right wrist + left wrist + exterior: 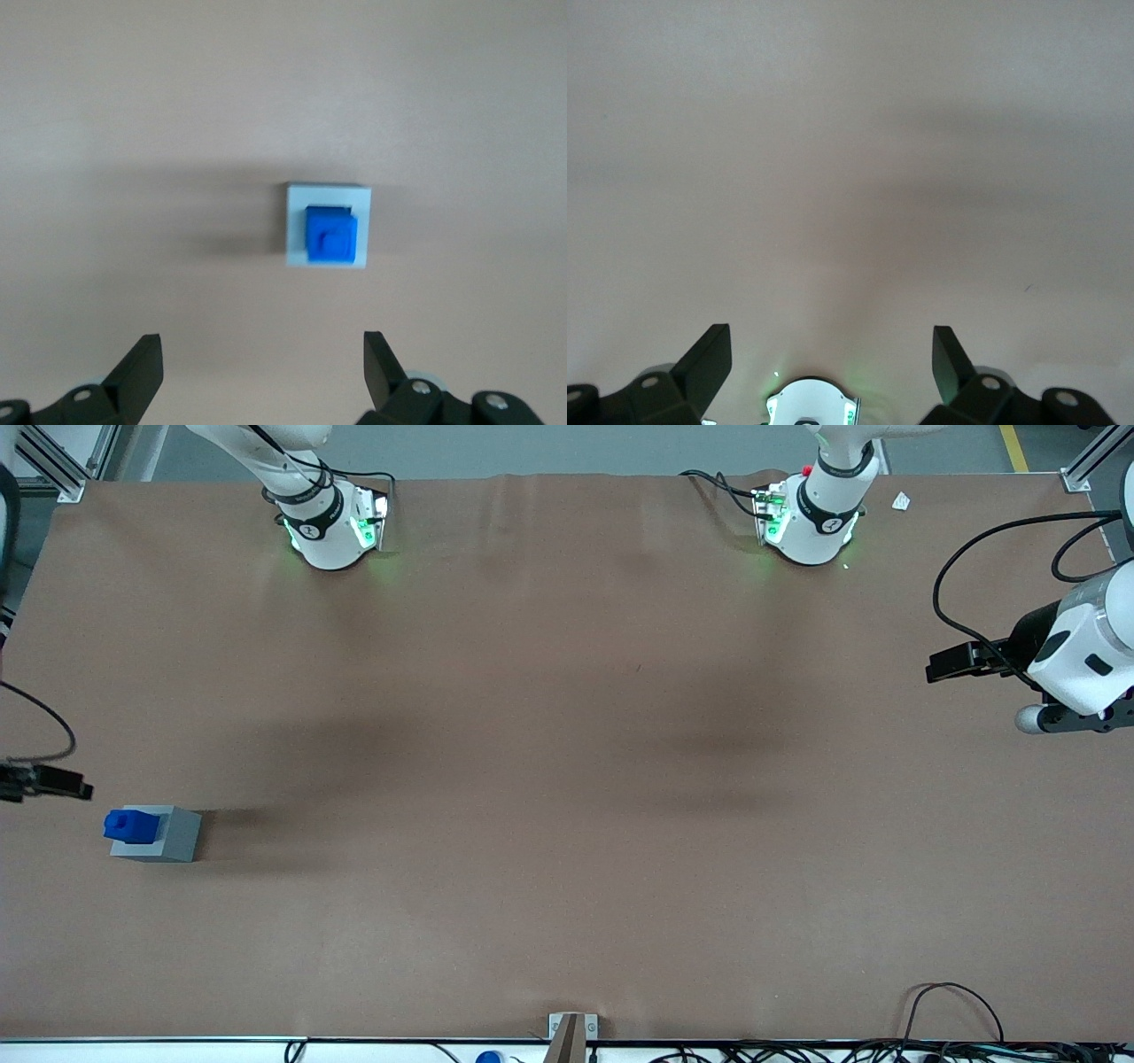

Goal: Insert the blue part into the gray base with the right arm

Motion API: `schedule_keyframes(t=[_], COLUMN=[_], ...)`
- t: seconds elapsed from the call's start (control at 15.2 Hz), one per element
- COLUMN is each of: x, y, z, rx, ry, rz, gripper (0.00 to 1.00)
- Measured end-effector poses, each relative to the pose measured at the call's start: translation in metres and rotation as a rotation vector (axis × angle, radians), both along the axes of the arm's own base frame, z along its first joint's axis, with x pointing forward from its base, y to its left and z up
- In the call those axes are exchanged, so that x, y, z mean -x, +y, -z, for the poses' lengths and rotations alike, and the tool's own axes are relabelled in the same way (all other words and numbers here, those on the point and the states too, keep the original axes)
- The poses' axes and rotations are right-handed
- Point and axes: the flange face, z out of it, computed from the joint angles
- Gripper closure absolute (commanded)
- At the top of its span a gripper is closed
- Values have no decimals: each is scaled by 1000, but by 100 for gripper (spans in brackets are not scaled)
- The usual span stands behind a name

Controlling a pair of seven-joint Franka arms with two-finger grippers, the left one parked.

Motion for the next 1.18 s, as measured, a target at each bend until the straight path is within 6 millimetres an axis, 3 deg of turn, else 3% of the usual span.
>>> schedule_keyframes(t=[0.2,0.33,0.46,0.66,0.86,1.18], x=[32,55,81,129,168,172], y=[58,96,120,145,168,161], z=[-68,-102,-128,-156,-173,-183], rx=[-12,-19,-25,-37,-43,7], ry=[15,31,34,9,21,-12], rz=[55,46,21,38,55,68], gripper=[0,0,0,0,0,0])
